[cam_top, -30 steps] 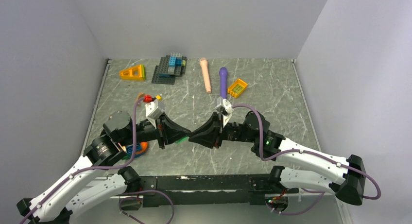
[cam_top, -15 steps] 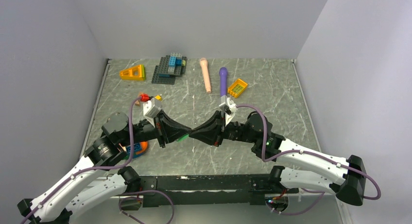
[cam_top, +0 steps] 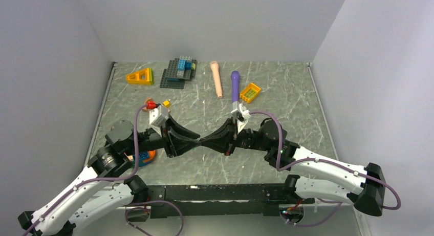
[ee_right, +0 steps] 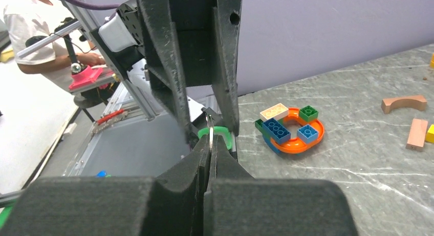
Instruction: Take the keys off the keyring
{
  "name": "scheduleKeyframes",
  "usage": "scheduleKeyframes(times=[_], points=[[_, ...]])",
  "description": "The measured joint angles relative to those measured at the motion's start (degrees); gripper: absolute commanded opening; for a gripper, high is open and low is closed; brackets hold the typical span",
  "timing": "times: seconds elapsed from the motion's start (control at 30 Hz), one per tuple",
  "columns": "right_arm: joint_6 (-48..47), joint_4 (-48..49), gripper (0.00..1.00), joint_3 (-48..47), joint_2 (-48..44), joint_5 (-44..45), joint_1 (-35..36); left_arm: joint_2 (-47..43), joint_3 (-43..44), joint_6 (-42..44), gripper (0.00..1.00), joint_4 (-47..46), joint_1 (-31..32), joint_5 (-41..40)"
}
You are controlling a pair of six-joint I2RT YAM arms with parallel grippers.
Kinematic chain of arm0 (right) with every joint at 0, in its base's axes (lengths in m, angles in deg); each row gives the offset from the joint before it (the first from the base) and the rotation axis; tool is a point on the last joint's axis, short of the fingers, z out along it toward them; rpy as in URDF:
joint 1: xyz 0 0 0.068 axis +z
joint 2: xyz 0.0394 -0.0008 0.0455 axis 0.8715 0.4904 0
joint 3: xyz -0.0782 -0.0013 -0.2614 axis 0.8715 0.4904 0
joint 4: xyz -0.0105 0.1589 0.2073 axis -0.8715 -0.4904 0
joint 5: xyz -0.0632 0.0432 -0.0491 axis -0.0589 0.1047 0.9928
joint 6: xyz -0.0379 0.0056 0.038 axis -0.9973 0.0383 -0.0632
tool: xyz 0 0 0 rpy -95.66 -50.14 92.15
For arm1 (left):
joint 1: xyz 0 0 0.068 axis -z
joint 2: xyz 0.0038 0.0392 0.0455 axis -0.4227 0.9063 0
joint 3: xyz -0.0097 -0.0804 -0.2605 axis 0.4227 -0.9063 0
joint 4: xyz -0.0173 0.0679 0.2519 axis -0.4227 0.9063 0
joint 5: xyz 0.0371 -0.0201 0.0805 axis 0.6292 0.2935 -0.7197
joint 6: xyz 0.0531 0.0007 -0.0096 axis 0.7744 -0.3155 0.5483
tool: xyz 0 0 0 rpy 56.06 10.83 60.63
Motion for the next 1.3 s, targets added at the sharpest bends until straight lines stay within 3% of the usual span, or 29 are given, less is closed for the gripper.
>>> scheduleKeyframes(times=[0.17, 0.27, 0.6, 1.3], points=[[-0.4, 0.4, 0.0, 0.0, 0.1, 0.0, 0.0, 0.2, 1.2, 1.1, 0.51, 4.0, 0.1, 0.5], [-0.4, 0.4, 0.0, 0.0, 0.1, 0.0, 0.0, 0.8, 3.7, 2.2, 0.52, 6.4, 0.1, 0.4], [-0.7, 0.0, 0.0, 0.0, -0.1, -0.3, 0.0, 3.0, 12.3, 8.1, 0.28, 14.2, 0.1, -2.1], [-0.8, -0.4, 0.0, 0.0, -0.1, -0.4, 0.0, 4.4, 11.6, 11.0, 0.16, 17.5, 0.1, -0.9]])
